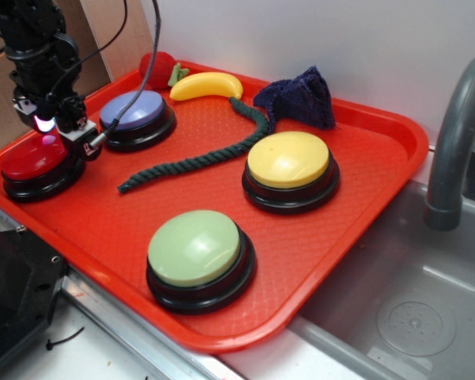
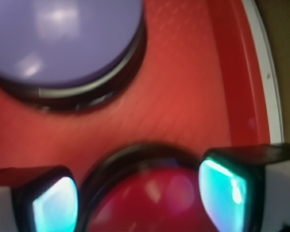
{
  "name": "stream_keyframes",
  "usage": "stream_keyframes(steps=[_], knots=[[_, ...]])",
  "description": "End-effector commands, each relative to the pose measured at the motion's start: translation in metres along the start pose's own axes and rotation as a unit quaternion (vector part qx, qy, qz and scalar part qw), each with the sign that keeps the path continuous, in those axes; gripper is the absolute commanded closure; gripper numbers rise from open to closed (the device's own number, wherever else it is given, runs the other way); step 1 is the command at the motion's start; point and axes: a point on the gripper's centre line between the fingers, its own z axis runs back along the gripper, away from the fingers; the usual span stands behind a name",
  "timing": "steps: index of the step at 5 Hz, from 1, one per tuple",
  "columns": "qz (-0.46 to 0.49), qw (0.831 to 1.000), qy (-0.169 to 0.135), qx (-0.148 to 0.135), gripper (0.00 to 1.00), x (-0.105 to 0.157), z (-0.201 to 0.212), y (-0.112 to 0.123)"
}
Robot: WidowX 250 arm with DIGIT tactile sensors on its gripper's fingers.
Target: Push the red button.
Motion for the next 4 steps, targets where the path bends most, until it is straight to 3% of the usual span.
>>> stream_keyframes(steps=[1,4], knots=[[0.014,1.000,-0.022,0.003,0.00,0.018,0.072,-0.002],[0.014,0.998,-0.060,0.006,0.00,0.022,0.105,-0.007]])
